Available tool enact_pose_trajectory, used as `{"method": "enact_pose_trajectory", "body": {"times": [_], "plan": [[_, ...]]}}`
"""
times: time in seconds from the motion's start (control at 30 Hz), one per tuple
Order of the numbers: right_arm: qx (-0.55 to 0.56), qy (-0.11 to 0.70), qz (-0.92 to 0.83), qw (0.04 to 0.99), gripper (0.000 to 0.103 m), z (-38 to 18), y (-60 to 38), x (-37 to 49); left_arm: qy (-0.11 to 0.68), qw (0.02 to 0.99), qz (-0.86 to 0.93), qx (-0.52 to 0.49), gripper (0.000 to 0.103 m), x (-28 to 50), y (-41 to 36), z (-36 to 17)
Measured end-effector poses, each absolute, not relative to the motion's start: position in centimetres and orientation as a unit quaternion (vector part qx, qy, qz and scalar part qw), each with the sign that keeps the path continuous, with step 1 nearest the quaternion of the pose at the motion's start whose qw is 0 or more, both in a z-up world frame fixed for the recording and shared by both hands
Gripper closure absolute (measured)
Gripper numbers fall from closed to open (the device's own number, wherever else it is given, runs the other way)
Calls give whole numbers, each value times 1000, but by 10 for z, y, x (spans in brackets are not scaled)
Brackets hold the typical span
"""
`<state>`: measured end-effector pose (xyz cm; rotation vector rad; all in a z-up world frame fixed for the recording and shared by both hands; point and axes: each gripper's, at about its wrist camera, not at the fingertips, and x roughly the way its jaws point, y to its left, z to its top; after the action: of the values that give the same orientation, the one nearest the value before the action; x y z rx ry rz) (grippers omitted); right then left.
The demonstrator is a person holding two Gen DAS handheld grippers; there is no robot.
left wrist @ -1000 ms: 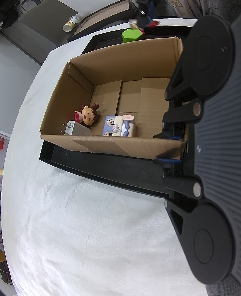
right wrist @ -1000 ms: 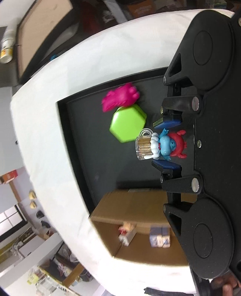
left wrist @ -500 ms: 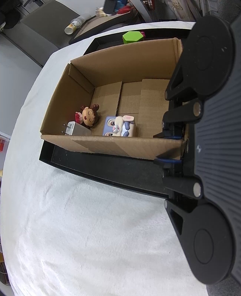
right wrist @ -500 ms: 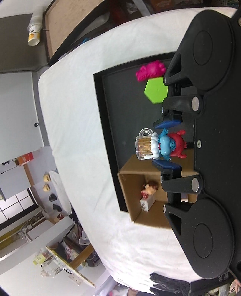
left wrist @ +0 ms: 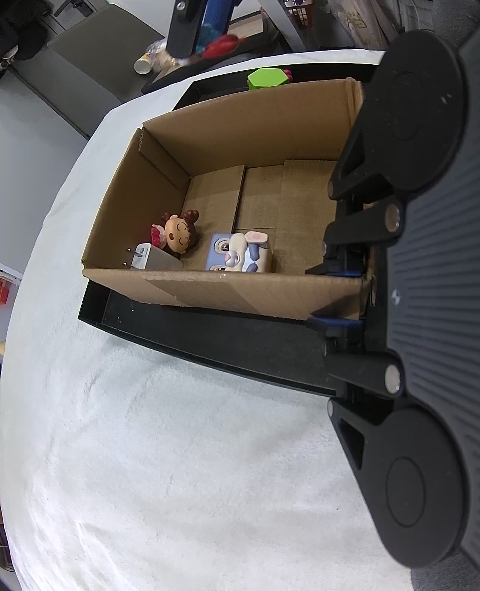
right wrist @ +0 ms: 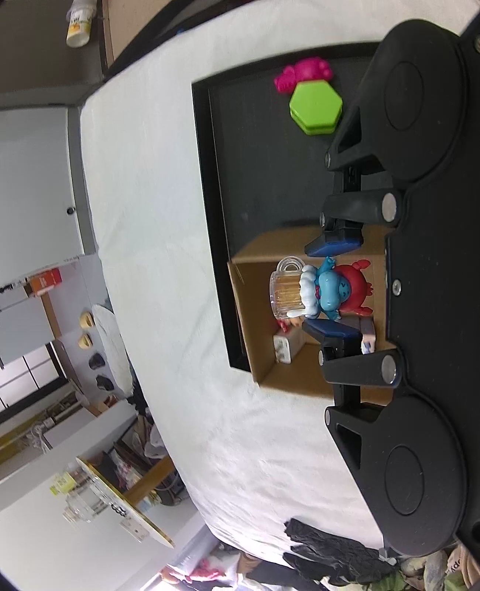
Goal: Organize rigid objects
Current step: 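Carry the mug figure into the box and open the right gripper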
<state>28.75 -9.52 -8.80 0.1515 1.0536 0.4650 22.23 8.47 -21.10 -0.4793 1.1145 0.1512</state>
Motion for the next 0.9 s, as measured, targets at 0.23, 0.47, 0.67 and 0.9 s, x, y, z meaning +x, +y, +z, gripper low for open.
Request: {"method": "enact_pose_trajectory", "body": {"times": [0.23,0.47,0.67,0.9], "plan": [[72,509,240,824,67,-95,-69,284,523,818,69,-229,84,222,86,-211],[80,533,245,806,67,-112,-46,287,523,818,65,-233,84,222,88,-211],[85,556,245,790,67,-130,-23,290,523,817,62,-235,84,222,89,-211],[110,566,235,782,64,-142,-11,299,524,816,60,-237,84,224,90,-212]]}}
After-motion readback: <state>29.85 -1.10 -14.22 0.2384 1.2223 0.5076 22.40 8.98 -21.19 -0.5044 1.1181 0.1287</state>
